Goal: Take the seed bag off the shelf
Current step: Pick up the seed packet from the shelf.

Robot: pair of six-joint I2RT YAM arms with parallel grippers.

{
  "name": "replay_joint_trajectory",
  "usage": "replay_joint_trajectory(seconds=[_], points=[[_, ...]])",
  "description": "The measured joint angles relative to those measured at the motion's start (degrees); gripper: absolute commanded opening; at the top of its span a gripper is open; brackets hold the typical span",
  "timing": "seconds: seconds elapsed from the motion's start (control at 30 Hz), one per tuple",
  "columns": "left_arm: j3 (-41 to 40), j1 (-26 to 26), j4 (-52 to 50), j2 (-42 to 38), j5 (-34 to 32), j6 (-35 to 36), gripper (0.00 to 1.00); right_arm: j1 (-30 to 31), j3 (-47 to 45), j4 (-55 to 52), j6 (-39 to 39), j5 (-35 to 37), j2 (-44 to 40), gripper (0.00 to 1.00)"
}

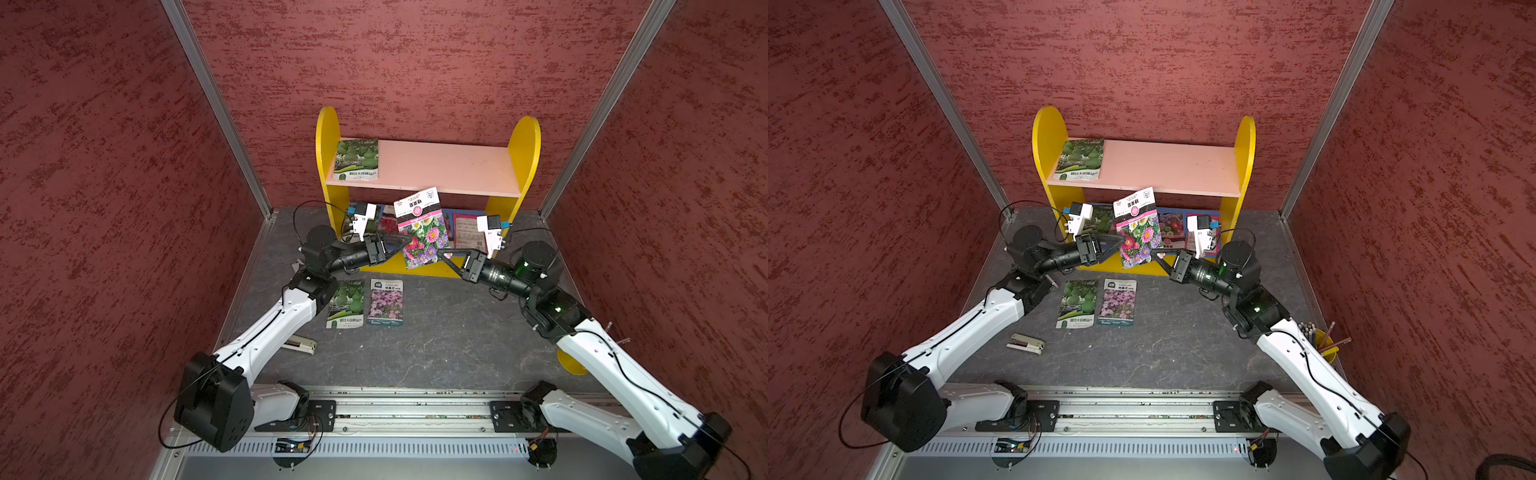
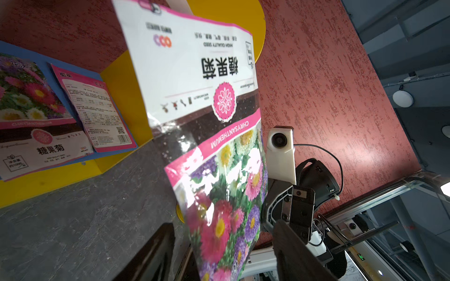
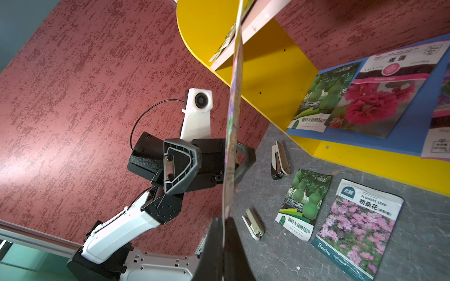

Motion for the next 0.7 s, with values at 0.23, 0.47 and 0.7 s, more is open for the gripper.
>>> replay_joint_trajectory(seconds=[0.23,0.47,0.7], points=[[0.2,-0.6,2.4,0.1,-0.3,-0.7,0.17,0.0,-0.7,0.9,-0.1,0.0,-0.2,0.00],[0.2,-0.9,2.8,0.1,-0.5,-0.7,0.00,0.3,-2.3,1.2,-0.2,0.3,-0.3,0.14],[0.3,-1.2,-1.0,-0.7,-0.3,0.9,0.00,0.7,-1.6,-6.3,-4.8,1.7,-3.3,0.66]])
